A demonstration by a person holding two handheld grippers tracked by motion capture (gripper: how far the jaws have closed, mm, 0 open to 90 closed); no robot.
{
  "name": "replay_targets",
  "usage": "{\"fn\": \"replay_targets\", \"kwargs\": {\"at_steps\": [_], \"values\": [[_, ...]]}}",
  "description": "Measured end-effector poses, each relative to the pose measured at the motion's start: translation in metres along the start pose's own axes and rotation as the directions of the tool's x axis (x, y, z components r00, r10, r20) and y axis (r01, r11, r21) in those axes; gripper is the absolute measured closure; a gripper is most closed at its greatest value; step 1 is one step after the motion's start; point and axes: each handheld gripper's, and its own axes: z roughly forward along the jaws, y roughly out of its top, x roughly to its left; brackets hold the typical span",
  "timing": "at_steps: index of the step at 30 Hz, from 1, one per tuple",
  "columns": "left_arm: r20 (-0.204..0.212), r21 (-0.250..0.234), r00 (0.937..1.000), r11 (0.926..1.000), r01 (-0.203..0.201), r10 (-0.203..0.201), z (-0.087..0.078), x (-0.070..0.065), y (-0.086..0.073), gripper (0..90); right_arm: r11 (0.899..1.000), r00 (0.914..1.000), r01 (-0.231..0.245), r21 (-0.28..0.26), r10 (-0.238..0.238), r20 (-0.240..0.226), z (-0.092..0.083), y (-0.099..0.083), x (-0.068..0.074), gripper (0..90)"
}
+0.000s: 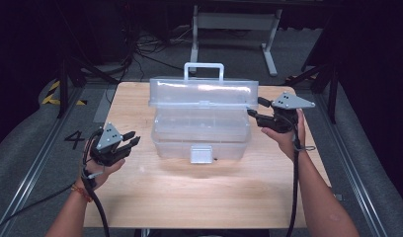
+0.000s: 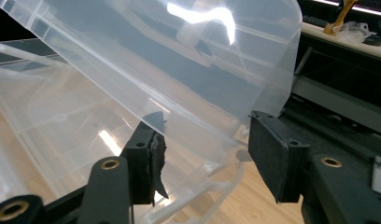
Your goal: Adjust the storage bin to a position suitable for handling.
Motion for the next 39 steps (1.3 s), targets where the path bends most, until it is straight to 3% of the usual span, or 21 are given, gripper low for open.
{"fn": "replay_targets", "kwargs": {"at_steps": [3,10,16,17,24,33,39], "values": [[0.008,0.044,0.9999,0.9990,0.011,-0.011,-0.002,0.003,-0.015,70.9,1.000,0.9999,-0.002,0.001,0.002,0.011,0.002,0.003,-0.002,48.0],[0.047,0.093,0.9982,0.9951,0.033,-0.037,0.002,0.001,-0.041,68.6,1.000,0.9985,0.023,0.003,-0.023,0.049,0.008,0.004,-0.002,50.5],[0.106,0.137,0.9940,0.9905,0.014,-0.028,0.012,-0.008,-0.059,65.4,1.000,0.9993,-0.014,-0.002,0.014,0.035,0.014,0.002,-0.010,53.3],[0.106,0.137,0.9940,0.9905,0.014,-0.028,0.012,-0.008,-0.059,65.3,1.000,0.9989,-0.013,-0.003,0.013,0.046,0.015,0.002,-0.010,57.8],[0.147,0.151,0.9887,0.9885,0.008,-0.030,0.016,-0.014,-0.067,62.5,0.999,0.9978,-0.031,-0.031,0.032,0.057,0.018,0.003,-0.013,58.5],[0.161,0.165,0.9859,0.9862,0.018,-0.045,0.023,-0.017,-0.074,56.5,0.999,0.9952,-0.027,-0.042,0.030,0.093,0.022,0.003,-0.015,65.4],[0.166,0.174,0.9839,0.9842,0.036,-0.065,0.027,-0.014,-0.077,52.9,0.997,0.9939,-0.053,-0.052,0.058,0.094,0.025,0.003,-0.019,67.4]]}}
